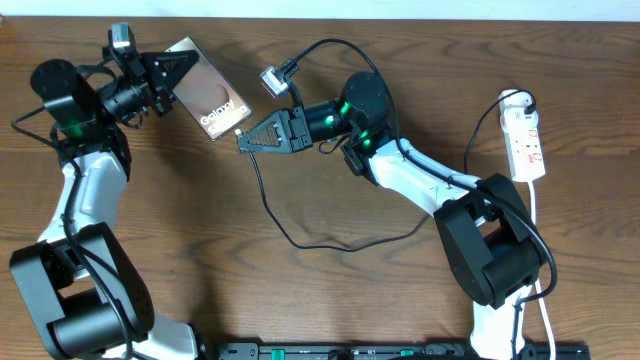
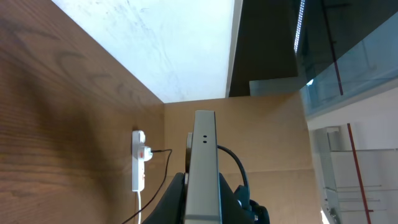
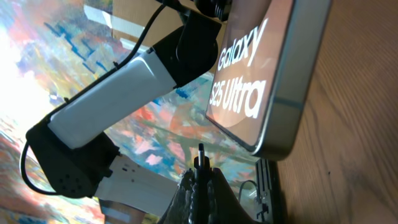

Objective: Plug charger to phone and switch on socket

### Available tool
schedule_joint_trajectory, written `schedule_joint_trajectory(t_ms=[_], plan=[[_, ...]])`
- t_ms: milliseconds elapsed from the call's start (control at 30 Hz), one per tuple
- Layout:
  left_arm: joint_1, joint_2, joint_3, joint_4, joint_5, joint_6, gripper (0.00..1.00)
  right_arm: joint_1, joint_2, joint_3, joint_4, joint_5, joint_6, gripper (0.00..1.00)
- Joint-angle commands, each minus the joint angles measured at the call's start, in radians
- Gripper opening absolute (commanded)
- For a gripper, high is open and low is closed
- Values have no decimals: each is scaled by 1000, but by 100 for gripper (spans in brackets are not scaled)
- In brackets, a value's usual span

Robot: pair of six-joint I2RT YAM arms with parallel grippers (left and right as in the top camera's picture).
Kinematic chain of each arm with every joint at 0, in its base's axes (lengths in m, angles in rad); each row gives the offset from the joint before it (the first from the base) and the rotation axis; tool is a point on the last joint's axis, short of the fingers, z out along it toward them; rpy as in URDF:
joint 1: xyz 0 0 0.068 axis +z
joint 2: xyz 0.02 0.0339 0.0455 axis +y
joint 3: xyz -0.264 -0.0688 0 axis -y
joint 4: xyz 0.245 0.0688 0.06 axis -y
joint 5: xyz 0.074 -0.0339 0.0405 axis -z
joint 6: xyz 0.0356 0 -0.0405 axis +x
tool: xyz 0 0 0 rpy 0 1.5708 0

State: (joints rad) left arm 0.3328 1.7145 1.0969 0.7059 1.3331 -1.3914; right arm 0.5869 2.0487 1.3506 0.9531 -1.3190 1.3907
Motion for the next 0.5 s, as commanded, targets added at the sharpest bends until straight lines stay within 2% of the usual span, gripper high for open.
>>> schedule_joint_trajectory(t_ms=[0,233,467], plan=[[2,-3,6,11,19,-10,7,8,-1,8,0,-27,-65,1],[2,-3,6,11,20,-25,8,19,-1,8,-107,-56,-184,1],[2,-3,6,15,45,14,8,19,-1,8,-111,-52,-188,1]])
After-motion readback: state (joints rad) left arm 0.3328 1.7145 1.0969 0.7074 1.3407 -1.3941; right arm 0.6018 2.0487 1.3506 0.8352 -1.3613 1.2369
